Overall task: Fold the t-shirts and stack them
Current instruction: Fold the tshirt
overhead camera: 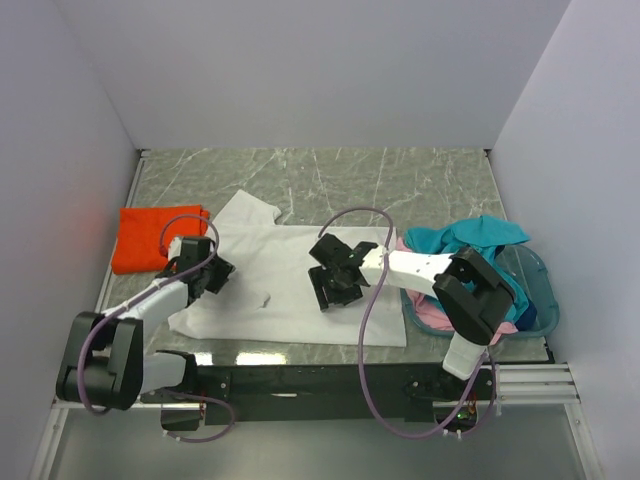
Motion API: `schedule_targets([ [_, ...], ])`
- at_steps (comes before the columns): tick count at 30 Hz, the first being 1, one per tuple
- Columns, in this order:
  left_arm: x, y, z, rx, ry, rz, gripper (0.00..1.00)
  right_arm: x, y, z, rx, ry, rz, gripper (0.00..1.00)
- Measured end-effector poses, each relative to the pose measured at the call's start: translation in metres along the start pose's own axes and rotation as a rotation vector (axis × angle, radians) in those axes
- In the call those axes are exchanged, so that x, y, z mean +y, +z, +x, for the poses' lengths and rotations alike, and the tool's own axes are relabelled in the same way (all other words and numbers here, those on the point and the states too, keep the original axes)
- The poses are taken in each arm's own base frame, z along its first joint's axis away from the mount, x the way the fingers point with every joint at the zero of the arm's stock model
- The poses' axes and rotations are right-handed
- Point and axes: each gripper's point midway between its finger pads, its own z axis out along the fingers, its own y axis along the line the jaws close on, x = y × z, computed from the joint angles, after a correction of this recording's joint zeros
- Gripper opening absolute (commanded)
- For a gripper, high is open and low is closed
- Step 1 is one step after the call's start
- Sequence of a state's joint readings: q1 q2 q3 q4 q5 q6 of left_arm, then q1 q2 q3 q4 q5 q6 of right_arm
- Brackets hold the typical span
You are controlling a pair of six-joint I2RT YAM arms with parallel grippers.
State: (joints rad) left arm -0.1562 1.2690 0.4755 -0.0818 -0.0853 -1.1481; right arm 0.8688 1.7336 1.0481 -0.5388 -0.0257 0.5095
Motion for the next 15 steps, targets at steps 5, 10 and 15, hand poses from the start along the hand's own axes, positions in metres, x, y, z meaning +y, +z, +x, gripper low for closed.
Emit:
schedule_targets([
  [5, 0.017, -0.012, 0.002, -0.013, -0.021, -0.041, 0.46, 0.007, -0.003, 0.010, 0.008, -0.008, -0.012, 0.68],
  [10, 0.028, -0.021, 0.004, -0.015, -0.031, -0.069, 0.46, 0.013, -0.006, 0.025, 0.038, -0.022, -0.020, 0.68],
  [15, 0.034, -0.028, 0.006, -0.010, -0.035, -0.085, 0.50, 0.012, -0.009, 0.032, 0.057, -0.026, -0.004, 0.69],
])
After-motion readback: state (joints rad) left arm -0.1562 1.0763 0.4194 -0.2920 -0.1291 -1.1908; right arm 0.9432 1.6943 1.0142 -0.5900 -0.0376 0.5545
